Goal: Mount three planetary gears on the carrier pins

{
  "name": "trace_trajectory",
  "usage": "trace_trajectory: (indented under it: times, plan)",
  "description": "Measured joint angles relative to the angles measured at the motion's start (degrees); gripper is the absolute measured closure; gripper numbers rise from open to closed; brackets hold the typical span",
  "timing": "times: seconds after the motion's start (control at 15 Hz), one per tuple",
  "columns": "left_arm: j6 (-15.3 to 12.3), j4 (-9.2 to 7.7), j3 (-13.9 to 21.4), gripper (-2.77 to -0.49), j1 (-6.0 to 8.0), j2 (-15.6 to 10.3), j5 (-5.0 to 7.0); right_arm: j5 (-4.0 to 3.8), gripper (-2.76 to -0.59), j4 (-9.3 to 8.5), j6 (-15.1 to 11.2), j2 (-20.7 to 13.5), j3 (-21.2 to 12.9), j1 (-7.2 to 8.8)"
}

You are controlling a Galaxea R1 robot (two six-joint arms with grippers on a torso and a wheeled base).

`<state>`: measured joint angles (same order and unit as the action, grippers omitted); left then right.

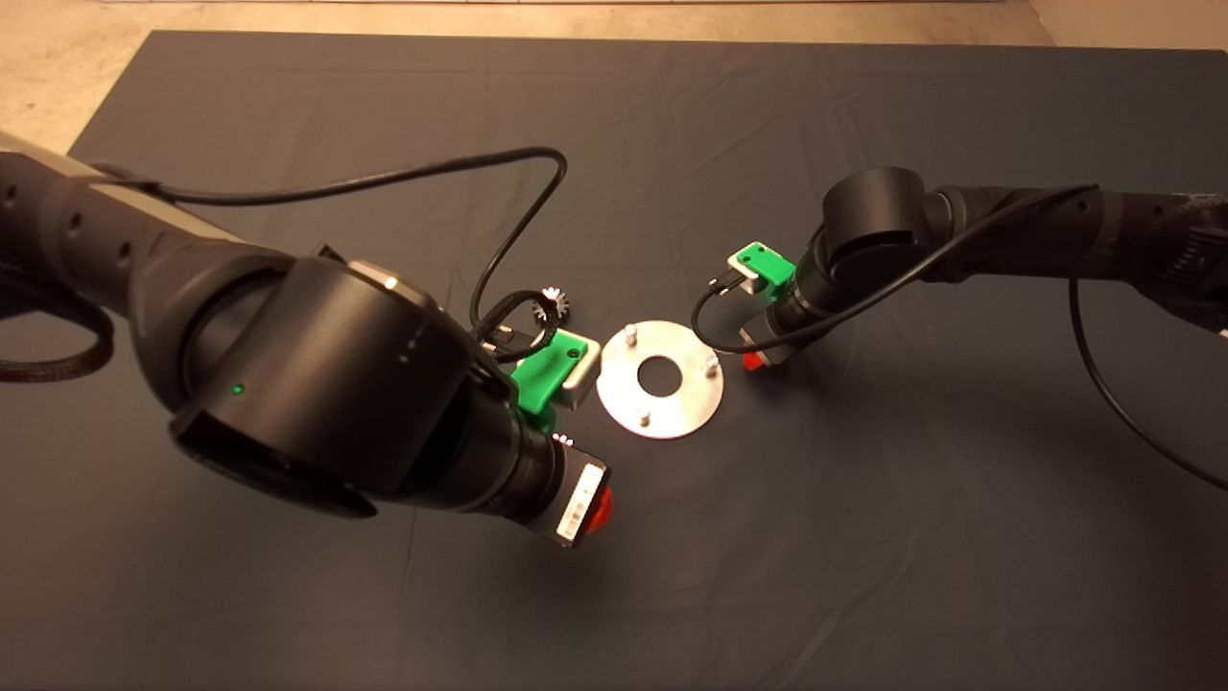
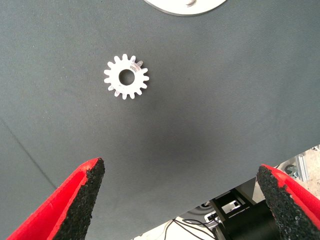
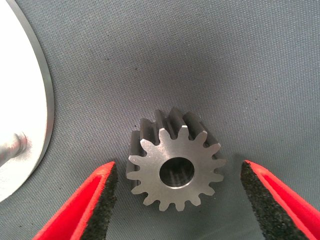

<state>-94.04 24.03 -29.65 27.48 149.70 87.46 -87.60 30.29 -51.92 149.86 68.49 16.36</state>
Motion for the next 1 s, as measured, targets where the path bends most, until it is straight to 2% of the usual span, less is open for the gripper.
trace_trajectory:
  times: [0.27,0.47,0.6,0.73,0.8,1.0]
  plan:
    - [0.00,0.00,0.10,-2.19,0.00,0.00,0.00,0.00,-1.65,0.00,-0.34,0.17,0.69,0.00]
    - [0.00,-0.01,0.18,-2.19,0.00,0.00,0.00,0.26,-1.54,0.00,-0.91,0.34,0.96,0.00]
    - [0.00,0.00,0.18,-2.19,0.00,0.00,0.00,0.52,-1.37,-0.01,-1.11,0.41,1.02,0.00]
    - [0.00,0.00,0.18,-2.19,0.00,0.00,0.00,0.61,-1.33,-0.01,-1.27,0.62,1.12,0.00]
    - [0.00,0.00,0.18,-2.19,0.00,0.00,0.00,0.89,-1.23,-0.02,-1.28,0.66,1.13,0.00]
    - [0.00,-0.02,0.18,-2.19,0.00,0.00,0.00,0.98,-1.18,-0.04,-1.28,0.66,1.13,0.00]
